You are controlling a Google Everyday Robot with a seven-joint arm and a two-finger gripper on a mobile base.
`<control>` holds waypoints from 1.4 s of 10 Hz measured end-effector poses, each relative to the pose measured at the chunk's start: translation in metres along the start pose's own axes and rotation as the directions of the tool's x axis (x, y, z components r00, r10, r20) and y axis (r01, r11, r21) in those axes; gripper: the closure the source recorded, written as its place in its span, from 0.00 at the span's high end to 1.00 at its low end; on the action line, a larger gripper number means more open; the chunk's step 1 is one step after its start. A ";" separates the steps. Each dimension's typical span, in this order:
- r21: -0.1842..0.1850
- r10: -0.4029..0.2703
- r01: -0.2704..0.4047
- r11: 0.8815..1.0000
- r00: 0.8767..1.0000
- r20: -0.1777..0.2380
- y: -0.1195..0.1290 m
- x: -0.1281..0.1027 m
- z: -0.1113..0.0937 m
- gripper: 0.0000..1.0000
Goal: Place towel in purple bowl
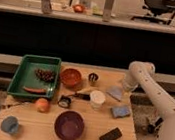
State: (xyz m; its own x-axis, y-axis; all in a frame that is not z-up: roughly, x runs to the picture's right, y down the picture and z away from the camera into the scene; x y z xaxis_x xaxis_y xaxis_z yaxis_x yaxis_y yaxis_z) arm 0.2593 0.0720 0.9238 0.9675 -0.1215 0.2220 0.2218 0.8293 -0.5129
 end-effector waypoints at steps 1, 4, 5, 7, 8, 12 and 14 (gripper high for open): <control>-0.001 -0.007 0.007 1.000 1.000 0.007 0.000 -0.003 0.002 0.80; -0.023 -0.016 0.016 1.000 1.000 0.019 0.002 -0.006 0.016 0.72; -0.031 -0.018 0.019 0.999 1.000 0.021 0.002 -0.007 0.021 0.62; -0.045 -0.022 0.023 0.999 0.999 0.024 0.004 -0.007 0.029 0.40; -0.047 -0.024 0.025 0.999 0.999 0.024 0.004 -0.006 0.029 0.33; -0.050 -0.055 0.056 0.997 0.998 0.023 0.001 -0.004 0.022 0.00; -0.038 -0.084 0.085 0.996 0.996 0.026 -0.002 -0.003 0.005 0.00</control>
State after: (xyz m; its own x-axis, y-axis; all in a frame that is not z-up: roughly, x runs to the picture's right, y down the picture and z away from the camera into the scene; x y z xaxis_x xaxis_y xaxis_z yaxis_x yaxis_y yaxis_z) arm 0.2553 0.0733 0.9278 0.9420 -0.1762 0.2857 0.3074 0.7947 -0.5234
